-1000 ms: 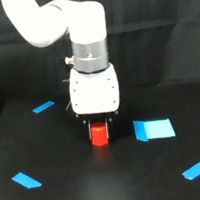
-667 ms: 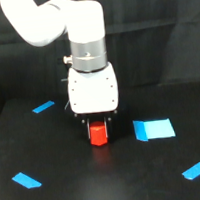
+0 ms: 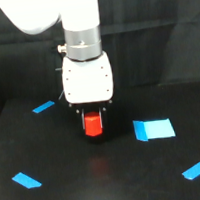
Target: Pick up the red object from the table
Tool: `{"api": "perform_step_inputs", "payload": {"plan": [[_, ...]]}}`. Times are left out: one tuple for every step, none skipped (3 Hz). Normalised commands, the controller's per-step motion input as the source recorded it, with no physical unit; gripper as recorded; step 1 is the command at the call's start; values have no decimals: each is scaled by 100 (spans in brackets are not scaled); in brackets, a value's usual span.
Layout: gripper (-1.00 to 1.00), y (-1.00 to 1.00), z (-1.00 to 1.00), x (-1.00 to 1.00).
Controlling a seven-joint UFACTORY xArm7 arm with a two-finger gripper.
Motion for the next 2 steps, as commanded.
{"api": "perform_step_inputs", "payload": {"plan": [[-100, -18, 90, -15], [-97, -11, 99, -3]]}}
